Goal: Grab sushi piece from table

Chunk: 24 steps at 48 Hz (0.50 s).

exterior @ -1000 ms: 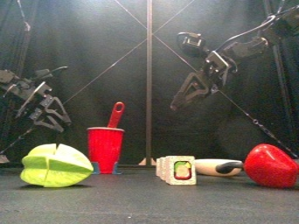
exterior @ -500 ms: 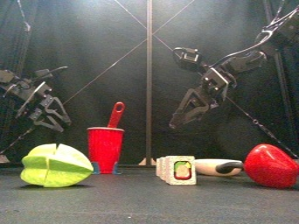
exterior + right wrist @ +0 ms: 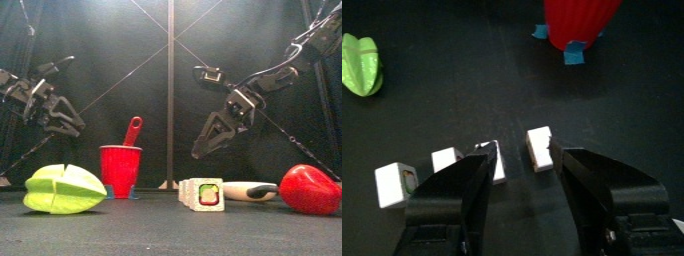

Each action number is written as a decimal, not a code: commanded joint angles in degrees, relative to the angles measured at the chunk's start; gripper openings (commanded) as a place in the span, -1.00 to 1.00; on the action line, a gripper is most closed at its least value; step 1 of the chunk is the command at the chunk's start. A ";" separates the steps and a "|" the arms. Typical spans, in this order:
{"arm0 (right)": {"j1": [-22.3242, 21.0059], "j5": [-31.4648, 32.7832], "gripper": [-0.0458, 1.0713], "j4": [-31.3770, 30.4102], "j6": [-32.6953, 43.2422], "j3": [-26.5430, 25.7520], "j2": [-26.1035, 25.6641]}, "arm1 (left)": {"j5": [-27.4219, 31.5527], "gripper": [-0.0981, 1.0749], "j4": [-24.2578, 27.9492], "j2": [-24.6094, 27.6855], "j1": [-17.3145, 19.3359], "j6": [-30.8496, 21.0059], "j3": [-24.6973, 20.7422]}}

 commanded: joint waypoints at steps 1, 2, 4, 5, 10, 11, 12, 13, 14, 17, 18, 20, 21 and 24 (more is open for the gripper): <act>-0.53 -0.53 0.56 0.44 0.00 -1.32 -0.18 | -0.26 0.64 1.67 -3.52 -3.87 -0.09 -0.53; -0.53 -0.44 0.56 0.26 0.00 -1.41 0.09 | -0.35 0.64 1.85 -4.13 -4.66 0.00 -0.44; -0.53 -0.44 0.56 0.26 0.00 -1.58 0.44 | -0.26 0.64 2.46 -5.36 -6.59 0.00 -0.35; -0.53 -0.44 0.56 0.18 -0.09 -1.58 0.53 | -0.26 0.64 2.64 -5.71 -7.29 0.00 -0.35; -0.62 -0.35 0.56 0.09 -0.09 -1.85 1.41 | -0.26 0.64 4.22 -6.15 -9.76 0.00 -0.09; -0.62 -0.35 0.56 0.09 -0.09 -1.93 1.49 | -0.26 0.64 4.57 -6.06 -10.11 0.00 -0.09; -0.70 -0.26 0.56 0.09 -0.09 -2.02 1.67 | -0.35 0.64 4.83 -6.06 -10.55 0.00 -0.09; -0.62 -0.26 0.56 0.09 -0.09 -2.11 1.93 | -0.26 0.64 5.01 -5.98 -10.72 0.00 -0.09; -0.70 -0.18 0.56 0.00 -0.09 -2.20 2.20 | -0.26 0.64 5.19 -5.98 -10.90 0.00 -0.18; -0.70 -0.09 0.56 0.00 -0.09 -2.55 2.72 | -0.35 0.64 5.36 -5.89 -10.99 0.00 -0.26; -0.70 0.00 0.56 0.00 -0.09 -2.64 2.90 | -0.35 0.64 5.36 -5.89 -10.90 0.00 -0.26; -0.70 0.09 0.56 0.09 -0.09 -2.90 3.34 | -0.26 0.64 5.36 -5.89 -10.99 0.00 -0.35; -0.70 0.18 0.56 0.00 -0.09 -3.08 3.52 | -0.35 0.64 5.36 -5.89 -10.99 0.00 -0.26; -0.97 0.62 0.56 0.00 -0.09 -3.69 4.31 | -0.35 0.64 5.36 -5.89 -10.90 0.00 -0.26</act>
